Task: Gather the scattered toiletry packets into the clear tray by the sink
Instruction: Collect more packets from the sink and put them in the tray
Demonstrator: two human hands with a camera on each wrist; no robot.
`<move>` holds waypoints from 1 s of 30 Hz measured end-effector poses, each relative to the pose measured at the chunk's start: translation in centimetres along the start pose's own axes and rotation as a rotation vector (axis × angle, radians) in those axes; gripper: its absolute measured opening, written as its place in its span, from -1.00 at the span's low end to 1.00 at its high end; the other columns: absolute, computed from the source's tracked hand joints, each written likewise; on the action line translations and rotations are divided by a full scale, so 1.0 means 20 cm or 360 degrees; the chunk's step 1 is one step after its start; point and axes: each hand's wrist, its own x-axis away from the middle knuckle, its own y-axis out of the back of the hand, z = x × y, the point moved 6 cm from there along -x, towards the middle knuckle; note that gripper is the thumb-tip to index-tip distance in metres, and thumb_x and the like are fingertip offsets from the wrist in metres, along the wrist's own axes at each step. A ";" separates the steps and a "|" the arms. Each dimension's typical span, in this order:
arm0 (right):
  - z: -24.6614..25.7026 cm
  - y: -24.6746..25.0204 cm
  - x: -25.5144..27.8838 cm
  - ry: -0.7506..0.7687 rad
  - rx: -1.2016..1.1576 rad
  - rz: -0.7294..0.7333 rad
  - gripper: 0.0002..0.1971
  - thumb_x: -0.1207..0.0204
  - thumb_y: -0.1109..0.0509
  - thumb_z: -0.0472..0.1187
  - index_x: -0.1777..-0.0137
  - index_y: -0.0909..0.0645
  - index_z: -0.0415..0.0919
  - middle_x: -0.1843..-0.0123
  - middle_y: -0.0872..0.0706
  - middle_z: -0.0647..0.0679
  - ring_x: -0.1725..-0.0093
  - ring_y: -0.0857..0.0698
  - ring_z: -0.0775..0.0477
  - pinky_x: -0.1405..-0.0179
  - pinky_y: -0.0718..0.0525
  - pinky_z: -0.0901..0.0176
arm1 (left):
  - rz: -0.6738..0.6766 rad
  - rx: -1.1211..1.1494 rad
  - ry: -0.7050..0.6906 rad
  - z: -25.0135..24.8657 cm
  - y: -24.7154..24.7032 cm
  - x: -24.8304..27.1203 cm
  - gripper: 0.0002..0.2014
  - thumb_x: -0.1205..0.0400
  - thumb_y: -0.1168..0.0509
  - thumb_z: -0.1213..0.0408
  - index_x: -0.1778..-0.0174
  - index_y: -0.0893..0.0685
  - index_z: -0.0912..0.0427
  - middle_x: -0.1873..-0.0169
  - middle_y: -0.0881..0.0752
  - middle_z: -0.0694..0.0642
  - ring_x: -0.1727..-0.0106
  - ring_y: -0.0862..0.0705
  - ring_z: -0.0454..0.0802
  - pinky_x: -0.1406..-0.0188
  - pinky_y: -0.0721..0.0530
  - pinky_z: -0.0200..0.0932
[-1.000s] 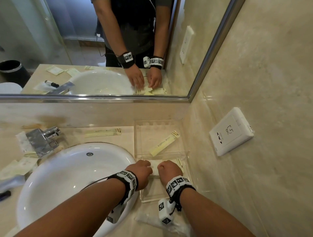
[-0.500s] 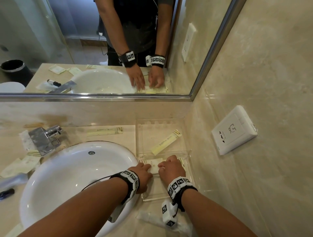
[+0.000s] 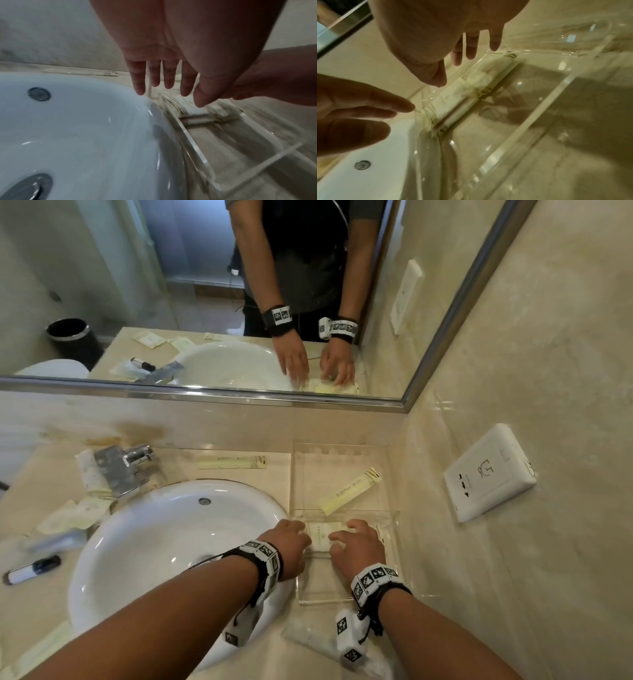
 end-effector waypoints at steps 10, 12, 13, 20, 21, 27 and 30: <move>0.60 -0.02 -0.04 0.0422 -0.0020 -0.0096 -0.70 -0.54 -0.37 -0.02 -0.23 -0.75 0.22 -0.48 -0.51 0.13 -0.47 -0.44 -0.03 -0.48 -0.43 0.04 | -0.0237 0.0266 0.0450 0.51 0.15 0.40 -0.50 -0.63 -0.21 0.04 -0.53 -0.46 -0.03 -0.54 -0.38 0.07 -0.51 -0.36 0.12 -0.46 -0.47 0.07; 0.75 -0.07 -0.02 0.0504 0.0041 -0.0054 -0.69 -0.54 -0.36 -0.01 -0.25 -0.73 0.22 -0.48 -0.50 0.14 -0.47 -0.45 -0.01 -0.48 -0.43 0.07 | -0.0295 0.0358 0.0538 0.62 0.14 0.51 -0.51 -0.63 -0.23 0.04 -0.52 -0.48 -0.04 -0.53 -0.40 0.04 -0.51 -0.37 0.11 -0.47 -0.45 0.05; 0.82 -0.09 0.00 0.0544 0.0073 -0.0027 -0.68 -0.55 -0.35 0.00 -0.27 -0.71 0.22 -0.48 -0.50 0.14 -0.46 -0.46 -0.01 -0.48 -0.44 0.08 | -0.0316 0.0400 0.0581 0.68 0.13 0.57 -0.51 -0.63 -0.23 0.04 -0.52 -0.48 -0.05 -0.53 -0.41 0.03 -0.51 -0.37 0.10 -0.47 -0.45 0.05; 1.31 -0.35 0.13 0.0747 0.0169 0.0184 -0.65 -0.57 -0.32 -0.02 -0.33 -0.69 0.18 -0.48 -0.50 0.12 -0.45 -0.48 -0.01 -0.44 -0.48 0.11 | -0.0419 0.0583 0.0865 1.10 0.00 1.01 -0.51 -0.63 -0.26 0.04 -0.51 -0.48 -0.07 -0.50 -0.45 0.00 -0.49 -0.42 0.07 -0.48 -0.44 0.04; 1.37 -0.40 0.15 0.0768 0.0172 0.0219 -0.66 -0.57 -0.32 -0.02 -0.33 -0.69 0.18 -0.48 -0.51 0.12 -0.45 -0.48 -0.02 -0.45 -0.49 0.08 | -0.0423 0.0602 0.0909 1.16 -0.01 1.08 -0.52 -0.63 -0.25 0.05 -0.51 -0.48 -0.07 -0.50 -0.45 0.00 -0.48 -0.43 0.07 -0.47 -0.45 0.03; 1.66 -0.63 0.26 0.0858 0.0294 0.0386 -0.64 -0.59 -0.31 -0.03 -0.37 -0.66 0.18 -0.49 -0.49 0.09 -0.46 -0.47 -0.01 -0.39 -0.54 0.07 | -0.0444 0.0663 0.1139 1.49 -0.10 1.46 -0.53 -0.64 -0.26 0.07 -0.51 -0.50 -0.07 -0.51 -0.46 0.03 -0.48 -0.46 0.12 -0.42 -0.50 0.06; 1.75 -0.74 0.31 0.0889 0.0351 0.0442 -0.63 -0.59 -0.31 -0.04 -0.39 -0.65 0.16 -0.48 -0.49 0.06 -0.47 -0.47 -0.03 -0.39 -0.54 0.06 | -0.0504 0.0686 0.1230 1.63 -0.15 1.61 -0.56 -0.65 -0.25 0.11 -0.49 -0.53 -0.08 -0.50 -0.49 0.02 -0.46 -0.48 0.12 -0.42 -0.50 0.02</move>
